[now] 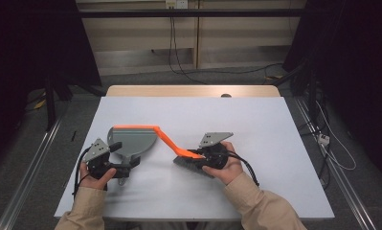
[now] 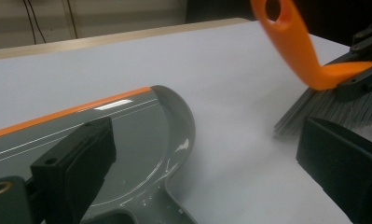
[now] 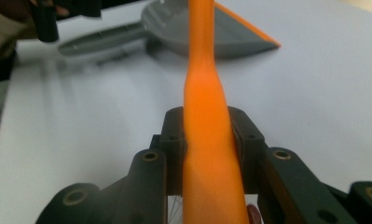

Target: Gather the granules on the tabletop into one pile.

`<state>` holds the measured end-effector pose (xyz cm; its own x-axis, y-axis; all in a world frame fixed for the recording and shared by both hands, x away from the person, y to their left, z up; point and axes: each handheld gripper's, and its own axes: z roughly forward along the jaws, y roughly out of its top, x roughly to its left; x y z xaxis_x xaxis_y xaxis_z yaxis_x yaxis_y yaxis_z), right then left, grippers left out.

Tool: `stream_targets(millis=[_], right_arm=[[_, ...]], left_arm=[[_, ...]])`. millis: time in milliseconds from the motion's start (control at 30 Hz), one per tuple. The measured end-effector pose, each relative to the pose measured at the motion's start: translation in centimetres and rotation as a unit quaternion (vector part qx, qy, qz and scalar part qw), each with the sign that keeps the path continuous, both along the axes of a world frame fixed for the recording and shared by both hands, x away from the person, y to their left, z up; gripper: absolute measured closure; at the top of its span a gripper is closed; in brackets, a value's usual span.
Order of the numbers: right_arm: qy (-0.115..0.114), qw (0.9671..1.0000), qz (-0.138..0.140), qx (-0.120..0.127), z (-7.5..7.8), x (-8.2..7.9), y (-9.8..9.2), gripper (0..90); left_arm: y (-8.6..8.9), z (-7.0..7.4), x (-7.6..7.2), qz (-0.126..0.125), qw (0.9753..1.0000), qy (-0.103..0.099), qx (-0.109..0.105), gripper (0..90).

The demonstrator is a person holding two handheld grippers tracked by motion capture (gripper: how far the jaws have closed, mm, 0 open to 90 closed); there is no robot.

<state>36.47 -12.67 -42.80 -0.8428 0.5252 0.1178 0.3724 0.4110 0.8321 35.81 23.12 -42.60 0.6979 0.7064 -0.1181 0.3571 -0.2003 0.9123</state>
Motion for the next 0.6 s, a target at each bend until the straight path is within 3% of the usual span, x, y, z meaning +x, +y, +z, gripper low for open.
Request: stream_targets(millis=[233,333,433,600], right_arm=[[0.011,0.9991,-0.035,-0.024,0.3,-0.3,-2.3,71.2],[0.016,0.9992,-0.035,0.013,0.6,-0.5,-3.3,71.2],[-0.003,0.999,-0.04,0.019,1.4,-0.6,-4.0,71.1],[-0.02,0.9961,-0.078,0.035,2.1,0.1,-6.0,71.1]], left_arm=[[-0.1,0.0,0.0,-0.001,1.0,0.0,0.002,4.5],[-0.2,0.0,0.0,0.0,1.0,0.0,0.003,4.5],[-0.2,0.0,0.0,0.0,1.0,0.001,0.003,4.5],[-0.1,0.0,0.0,0.001,1.0,0.0,0.003,4.5]])
